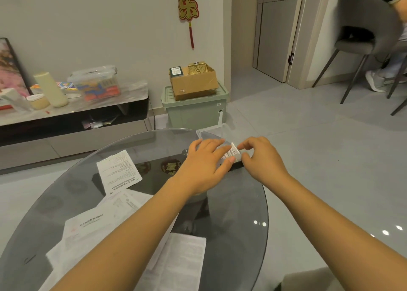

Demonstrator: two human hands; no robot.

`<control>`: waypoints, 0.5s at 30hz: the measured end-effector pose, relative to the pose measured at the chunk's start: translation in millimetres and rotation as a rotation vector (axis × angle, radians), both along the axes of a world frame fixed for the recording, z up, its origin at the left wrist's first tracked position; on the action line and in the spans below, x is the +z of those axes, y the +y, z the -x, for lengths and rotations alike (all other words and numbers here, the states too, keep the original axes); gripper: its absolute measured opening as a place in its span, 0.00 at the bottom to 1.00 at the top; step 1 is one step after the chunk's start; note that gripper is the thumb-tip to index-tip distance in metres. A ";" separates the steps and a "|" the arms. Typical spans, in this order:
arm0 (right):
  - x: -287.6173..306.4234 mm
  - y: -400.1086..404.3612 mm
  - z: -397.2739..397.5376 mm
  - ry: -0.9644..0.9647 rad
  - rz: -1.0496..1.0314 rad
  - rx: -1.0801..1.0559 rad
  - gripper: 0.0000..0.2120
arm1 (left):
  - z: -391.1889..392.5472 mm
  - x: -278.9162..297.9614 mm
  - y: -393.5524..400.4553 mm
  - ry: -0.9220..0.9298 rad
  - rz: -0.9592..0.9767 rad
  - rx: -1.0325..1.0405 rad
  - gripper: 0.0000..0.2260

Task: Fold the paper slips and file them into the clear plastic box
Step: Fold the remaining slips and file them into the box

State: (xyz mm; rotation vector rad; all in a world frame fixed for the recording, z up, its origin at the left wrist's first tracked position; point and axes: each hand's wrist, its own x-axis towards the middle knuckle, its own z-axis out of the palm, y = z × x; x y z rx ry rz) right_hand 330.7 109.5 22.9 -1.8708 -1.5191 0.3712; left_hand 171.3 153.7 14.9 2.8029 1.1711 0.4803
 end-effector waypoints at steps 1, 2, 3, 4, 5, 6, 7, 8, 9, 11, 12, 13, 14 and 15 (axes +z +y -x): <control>2.1 -6.5 3.9 0.003 -0.012 0.032 0.11 | 5.0 1.5 -10.3 -0.014 -0.012 0.018 0.29; 3.2 -15.9 10.7 0.003 -0.022 0.070 0.10 | 13.6 2.0 -25.1 -0.026 -0.020 0.040 0.30; 4.5 -19.8 14.7 0.001 -0.030 0.098 0.09 | 18.4 2.5 -32.9 -0.036 -0.017 0.053 0.32; 4.1 -28.4 23.4 -0.001 -0.033 0.135 0.09 | 28.0 0.9 -47.3 -0.032 -0.005 0.076 0.33; 4.9 -32.8 29.0 -0.009 -0.036 0.165 0.09 | 33.5 -0.6 -56.4 -0.030 0.007 0.095 0.34; 4.8 -38.9 35.8 -0.012 -0.037 0.203 0.09 | 40.6 -2.9 -67.4 -0.029 0.026 0.118 0.34; 3.9 -46.1 45.7 -0.009 -0.033 0.244 0.09 | 51.0 -5.0 -80.6 -0.027 0.036 0.146 0.34; 3.7 -49.4 51.0 -0.014 -0.026 0.269 0.10 | 56.7 -7.0 -88.6 -0.028 0.052 0.164 0.35; 3.1 -52.6 57.2 -0.024 -0.012 0.299 0.11 | 63.3 -9.0 -96.4 -0.025 0.064 0.185 0.34; -0.7 -59.1 73.6 -0.058 0.015 0.368 0.11 | 78.8 -10.9 -113.6 -0.010 0.078 0.235 0.32; -3.4 -60.9 79.8 -0.083 0.031 0.398 0.11 | 84.7 -11.4 -119.5 -0.012 0.095 0.264 0.28; -6.4 -62.1 85.0 -0.109 0.044 0.424 0.11 | 89.9 -12.1 -124.3 -0.011 0.123 0.299 0.24; -9.1 -63.4 90.1 -0.134 0.058 0.450 0.11 | 94.9 -13.4 -128.8 -0.005 0.154 0.339 0.22; -14.3 -66.5 97.7 -0.152 0.078 0.477 0.11 | 103.1 -17.6 -134.6 0.014 0.190 0.388 0.22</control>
